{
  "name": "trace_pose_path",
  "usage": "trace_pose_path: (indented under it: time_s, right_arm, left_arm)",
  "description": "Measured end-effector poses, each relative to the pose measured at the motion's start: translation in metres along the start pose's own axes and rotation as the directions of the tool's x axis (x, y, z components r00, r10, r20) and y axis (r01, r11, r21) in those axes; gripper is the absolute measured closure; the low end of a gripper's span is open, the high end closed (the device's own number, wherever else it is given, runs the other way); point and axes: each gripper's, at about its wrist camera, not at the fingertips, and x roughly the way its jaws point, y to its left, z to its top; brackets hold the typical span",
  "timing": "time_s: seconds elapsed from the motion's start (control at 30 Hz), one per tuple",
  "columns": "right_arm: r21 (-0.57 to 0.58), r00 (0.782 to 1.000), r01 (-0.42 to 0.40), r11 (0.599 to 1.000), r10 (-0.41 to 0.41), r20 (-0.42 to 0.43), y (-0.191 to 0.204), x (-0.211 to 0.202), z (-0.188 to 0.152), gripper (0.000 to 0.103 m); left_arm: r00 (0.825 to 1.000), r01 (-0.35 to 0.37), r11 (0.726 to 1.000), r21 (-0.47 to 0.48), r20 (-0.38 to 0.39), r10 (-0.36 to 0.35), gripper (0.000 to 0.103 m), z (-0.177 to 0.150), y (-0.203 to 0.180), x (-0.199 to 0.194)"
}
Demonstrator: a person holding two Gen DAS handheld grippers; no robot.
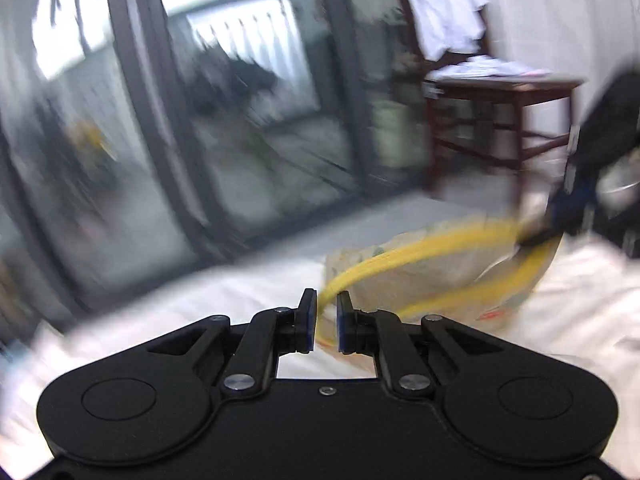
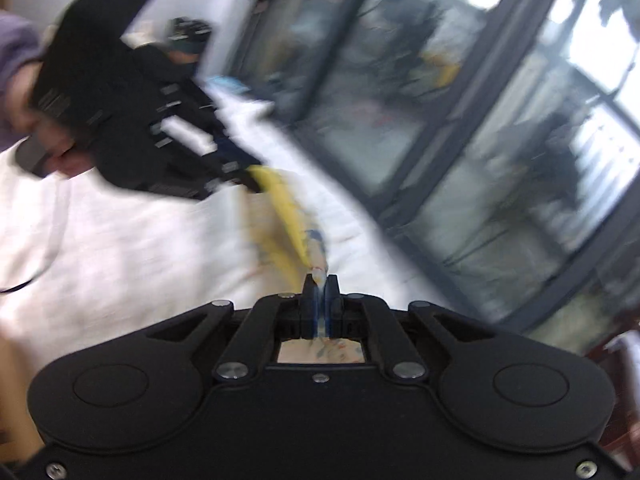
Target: Fold clothes
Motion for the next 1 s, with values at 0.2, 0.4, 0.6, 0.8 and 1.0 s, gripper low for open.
trace_pose_path:
  time_s: [0.2, 0.4, 0.6, 0.8, 1.0]
  right_arm:
    - [0.114, 0.974, -0.197, 0.974, 0.207, -0.088, 0.03, -0.029, -0.029, 0.1]
    - [0.223, 0.961, -0.144, 0.964, 0.191, -0.202, 0.035, 0.004, -0.071, 0.1]
    - [0.403, 0.965, -0.139, 0.904, 0.215, -0.149, 0.015, 0.02, -0.083, 0.1]
    - [0.435, 0.969, -0.158, 0.887, 0.224, -0.104, -0.008, 0.019, -0.052, 0.1]
    - [0.408, 0.968, -0.156, 0.9, 0.221, -0.116, -0.013, 0.026, -0.035, 0.1]
  left_arm:
    - [0.986, 0.111, 0.992, -0.056, -0.12, -0.117, 0.093, -0.034, -0.027, -0.029]
    - [0.953, 0.106, 0.994, -0.009, -0.285, -0.104, 0.089, -0.06, -0.034, 0.009]
    - [0.956, 0.226, 0.974, -0.028, -0.187, -0.227, 0.037, -0.124, -0.091, 0.024]
    - [0.971, 0.217, 0.971, -0.097, -0.082, -0.225, 0.033, -0.138, -0.124, 0.047]
    - [0.988, 0.146, 0.988, 0.041, -0.055, -0.144, 0.031, -0.16, -0.116, 0.039]
